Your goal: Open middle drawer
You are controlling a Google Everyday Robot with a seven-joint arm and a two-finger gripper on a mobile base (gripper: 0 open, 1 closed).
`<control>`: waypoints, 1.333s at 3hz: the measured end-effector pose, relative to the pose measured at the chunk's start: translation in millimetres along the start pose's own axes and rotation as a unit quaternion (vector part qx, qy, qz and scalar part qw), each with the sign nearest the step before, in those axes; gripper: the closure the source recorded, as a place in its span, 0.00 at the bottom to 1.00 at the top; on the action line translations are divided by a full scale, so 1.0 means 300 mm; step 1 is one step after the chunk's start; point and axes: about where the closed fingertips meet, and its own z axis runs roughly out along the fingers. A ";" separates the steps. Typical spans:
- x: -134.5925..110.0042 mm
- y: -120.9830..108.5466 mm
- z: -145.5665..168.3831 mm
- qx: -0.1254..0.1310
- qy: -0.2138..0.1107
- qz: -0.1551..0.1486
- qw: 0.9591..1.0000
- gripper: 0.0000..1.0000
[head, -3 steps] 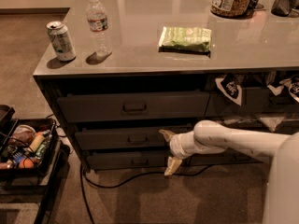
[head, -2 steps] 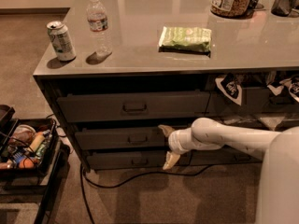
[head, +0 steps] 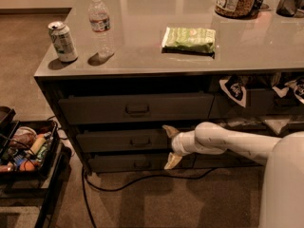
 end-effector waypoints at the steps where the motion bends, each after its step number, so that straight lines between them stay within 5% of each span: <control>1: 0.006 0.006 0.015 -0.006 0.006 -0.006 1.000 0.00; 2: 0.009 -0.021 0.075 -0.012 0.002 -0.015 1.000 0.00; 3: 0.029 -0.182 0.142 0.005 0.020 -0.045 0.999 0.00; 4: 0.031 -0.178 0.148 0.003 0.020 -0.043 0.999 0.00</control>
Offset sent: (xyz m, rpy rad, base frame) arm 0.0390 0.0196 -0.0223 -0.0210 -0.0137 0.0452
